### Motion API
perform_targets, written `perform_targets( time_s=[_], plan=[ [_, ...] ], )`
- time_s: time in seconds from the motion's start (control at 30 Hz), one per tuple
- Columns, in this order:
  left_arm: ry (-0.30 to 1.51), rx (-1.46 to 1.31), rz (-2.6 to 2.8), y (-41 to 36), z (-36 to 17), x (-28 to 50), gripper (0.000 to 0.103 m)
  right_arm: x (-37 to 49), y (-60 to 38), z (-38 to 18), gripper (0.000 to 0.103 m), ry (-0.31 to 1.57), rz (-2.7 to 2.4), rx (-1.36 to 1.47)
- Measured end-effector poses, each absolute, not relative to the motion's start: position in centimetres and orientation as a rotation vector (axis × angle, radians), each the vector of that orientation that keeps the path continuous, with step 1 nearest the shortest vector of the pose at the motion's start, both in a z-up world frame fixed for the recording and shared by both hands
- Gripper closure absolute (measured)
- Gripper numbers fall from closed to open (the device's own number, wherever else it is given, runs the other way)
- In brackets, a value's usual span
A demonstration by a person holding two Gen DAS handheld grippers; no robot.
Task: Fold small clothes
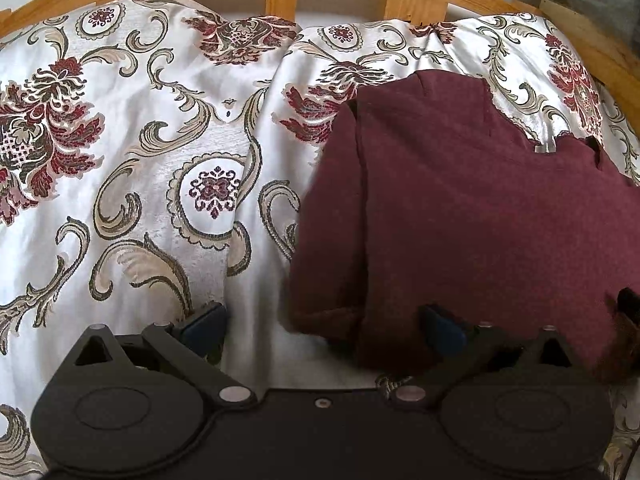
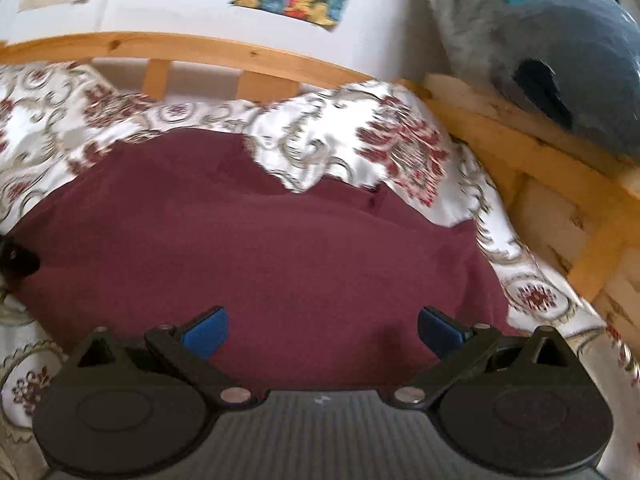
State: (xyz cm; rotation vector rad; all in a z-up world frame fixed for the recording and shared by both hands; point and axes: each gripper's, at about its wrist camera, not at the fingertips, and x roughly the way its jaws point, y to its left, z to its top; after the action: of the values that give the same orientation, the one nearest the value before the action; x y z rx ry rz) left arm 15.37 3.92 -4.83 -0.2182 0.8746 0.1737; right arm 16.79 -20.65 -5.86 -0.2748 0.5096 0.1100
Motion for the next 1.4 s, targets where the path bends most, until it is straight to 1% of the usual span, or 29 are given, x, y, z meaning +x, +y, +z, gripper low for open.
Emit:
perform_targets(
  time_s=[0.1, 0.23, 0.37, 0.5, 0.6, 0.83, 0.93, 1.0, 1.03, 1.1, 1.17, 1.4],
  plan=[
    [0.879, -0.206, 0.173, 3.8, -4.8, 15.6, 0.000, 17.2, -21.3, -6.2, 0.000, 0.527, 0.086, -0.252],
    [0.883, -0.192, 0.161, 3.9, -4.4, 16.1, 0.001, 16.8, -21.0, -6.0, 0.000, 0.493, 0.087, -0.249],
    [0.829, -0.154, 0.140, 3.9, -3.7, 16.2, 0.001, 16.4, -19.6, -6.0, 0.000, 0.468, 0.127, -0.296],
    [0.769, -0.091, 0.090, 3.8, -3.2, 17.2, 0.007, 16.0, -18.3, -6.3, 0.000, 0.444, 0.174, -0.330],
    [0.760, -0.083, 0.035, 3.9, -3.2, 18.4, 0.011, 15.9, -17.4, -6.7, 0.000, 0.448, 0.199, -0.358],
    [0.751, -0.046, -0.027, 4.6, -3.4, 21.4, 0.013, 15.9, -16.6, -7.4, 0.000, 0.460, 0.196, -0.411],
    [0.763, -0.098, -0.057, 5.4, -3.4, 22.4, 0.020, 16.0, -16.8, -7.5, 0.000, 0.468, 0.200, -0.403],
    [0.776, -0.136, -0.068, 6.0, -3.5, 23.0, 0.029, 16.0, -16.9, -7.4, 0.000, 0.472, 0.203, -0.398],
    [0.781, -0.150, -0.071, 6.2, -3.7, 23.1, 0.032, 16.0, -17.0, -7.4, 0.000, 0.471, 0.200, -0.395],
    [0.791, -0.178, -0.084, 6.6, -3.7, 23.1, 0.042, 16.0, -17.1, -7.3, 0.000, 0.466, 0.188, -0.391],
    [0.805, -0.203, -0.095, 6.8, -3.8, 22.7, 0.043, 16.1, -17.2, -7.3, 0.000, 0.464, 0.167, -0.400],
    [0.840, -0.279, -0.083, 7.5, -4.2, 22.8, 0.042, 16.6, -17.4, -7.8, 0.000, 0.495, 0.150, -0.409]
  ],
)
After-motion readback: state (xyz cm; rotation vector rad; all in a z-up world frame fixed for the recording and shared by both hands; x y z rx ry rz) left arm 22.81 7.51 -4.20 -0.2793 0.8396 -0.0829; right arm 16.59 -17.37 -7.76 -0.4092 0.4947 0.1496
